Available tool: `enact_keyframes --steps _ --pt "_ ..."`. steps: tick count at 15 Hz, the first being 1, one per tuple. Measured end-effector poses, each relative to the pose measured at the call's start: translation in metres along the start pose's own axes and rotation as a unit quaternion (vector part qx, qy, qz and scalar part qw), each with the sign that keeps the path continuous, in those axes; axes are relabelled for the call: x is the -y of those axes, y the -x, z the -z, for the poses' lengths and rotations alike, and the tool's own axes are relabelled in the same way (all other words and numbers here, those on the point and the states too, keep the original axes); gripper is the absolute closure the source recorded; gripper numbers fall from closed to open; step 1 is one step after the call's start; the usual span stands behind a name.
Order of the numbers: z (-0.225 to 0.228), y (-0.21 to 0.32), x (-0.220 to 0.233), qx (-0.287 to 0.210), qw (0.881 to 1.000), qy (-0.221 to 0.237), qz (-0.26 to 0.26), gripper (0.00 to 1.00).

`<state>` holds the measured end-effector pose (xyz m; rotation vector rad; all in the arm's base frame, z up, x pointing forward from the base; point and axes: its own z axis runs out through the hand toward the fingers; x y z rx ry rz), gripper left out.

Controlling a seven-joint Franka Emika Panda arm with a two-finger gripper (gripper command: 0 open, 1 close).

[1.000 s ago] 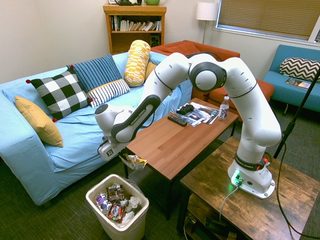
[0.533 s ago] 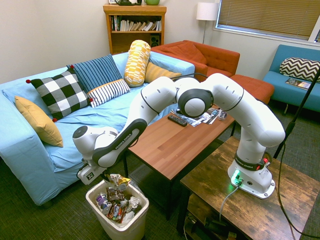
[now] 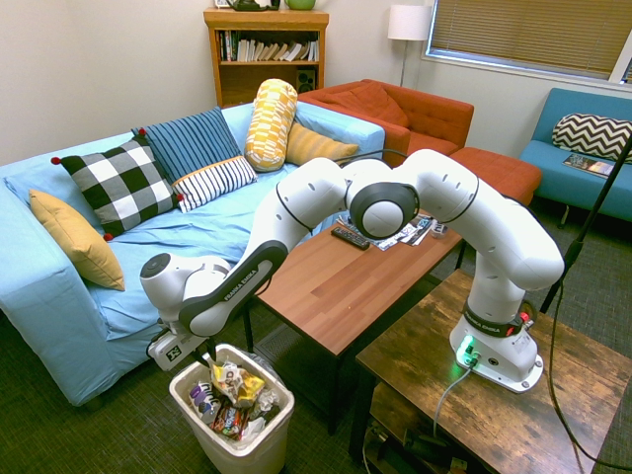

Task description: Throw the chip bag in the trash bin

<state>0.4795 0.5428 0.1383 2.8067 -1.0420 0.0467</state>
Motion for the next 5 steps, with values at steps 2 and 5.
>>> enact_keyframes --steps 2,5 --pt "-0.0002 -0.0001 0.0000 0.000 1.000 0.000 -0.001 0.00" --pt "0.0012 0.0002 0.0001 0.000 1.000 -0.001 -0.001 0.00"
